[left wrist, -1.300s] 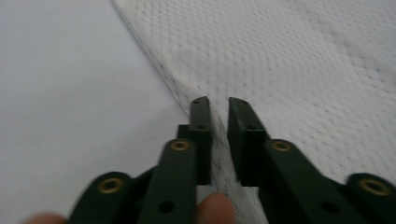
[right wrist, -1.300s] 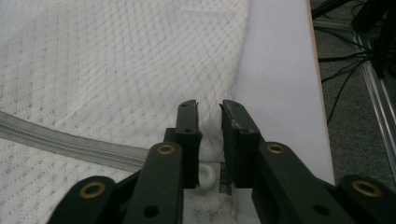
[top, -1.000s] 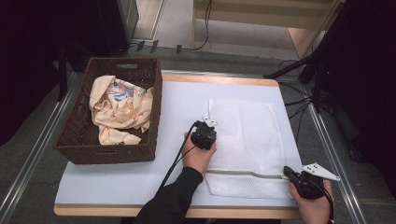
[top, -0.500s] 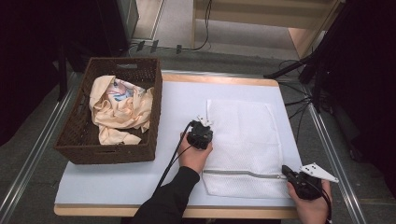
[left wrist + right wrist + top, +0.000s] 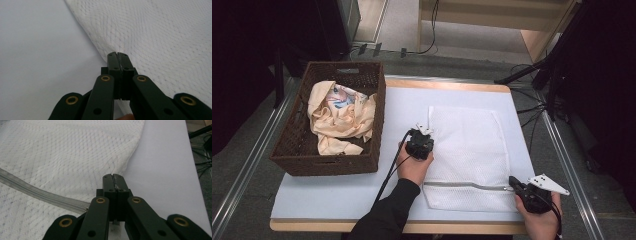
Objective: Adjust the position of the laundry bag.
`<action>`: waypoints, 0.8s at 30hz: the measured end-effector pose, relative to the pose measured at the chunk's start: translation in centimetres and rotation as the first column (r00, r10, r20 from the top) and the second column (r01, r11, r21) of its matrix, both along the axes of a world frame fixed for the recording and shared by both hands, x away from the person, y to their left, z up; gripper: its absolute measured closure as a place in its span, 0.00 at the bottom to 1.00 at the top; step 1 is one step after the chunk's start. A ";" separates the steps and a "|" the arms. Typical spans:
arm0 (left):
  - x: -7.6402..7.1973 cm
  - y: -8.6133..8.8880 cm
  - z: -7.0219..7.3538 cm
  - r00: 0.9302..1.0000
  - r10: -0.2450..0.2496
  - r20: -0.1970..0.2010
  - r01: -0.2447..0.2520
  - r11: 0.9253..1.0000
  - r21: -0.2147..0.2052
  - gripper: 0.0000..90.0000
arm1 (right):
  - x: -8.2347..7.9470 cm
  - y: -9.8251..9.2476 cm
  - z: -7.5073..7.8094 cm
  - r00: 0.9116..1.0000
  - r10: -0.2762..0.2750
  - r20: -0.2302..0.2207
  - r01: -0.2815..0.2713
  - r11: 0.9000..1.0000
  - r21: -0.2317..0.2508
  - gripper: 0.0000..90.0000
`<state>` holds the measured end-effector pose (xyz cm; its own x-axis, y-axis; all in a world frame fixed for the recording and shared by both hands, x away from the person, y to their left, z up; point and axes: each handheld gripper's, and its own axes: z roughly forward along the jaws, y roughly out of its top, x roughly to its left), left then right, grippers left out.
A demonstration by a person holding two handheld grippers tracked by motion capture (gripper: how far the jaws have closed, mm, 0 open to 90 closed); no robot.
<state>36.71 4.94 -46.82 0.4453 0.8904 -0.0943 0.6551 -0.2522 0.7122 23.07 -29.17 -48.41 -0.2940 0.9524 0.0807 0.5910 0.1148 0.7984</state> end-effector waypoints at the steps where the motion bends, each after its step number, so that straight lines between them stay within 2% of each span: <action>1: 0.0 0.1 0.0 1.000 0.003 0.000 -0.003 1.000 0.000 1.00 | 0.0 0.1 0.0 1.000 -0.001 0.001 0.001 1.000 0.004 1.00; 24: -0.3 3.1 0.2 0.998 0.069 0.005 -0.069 0.998 0.007 1.00 | 0.8 2.6 0.0 0.997 0.077 -0.006 -0.077 0.997 0.011 1.00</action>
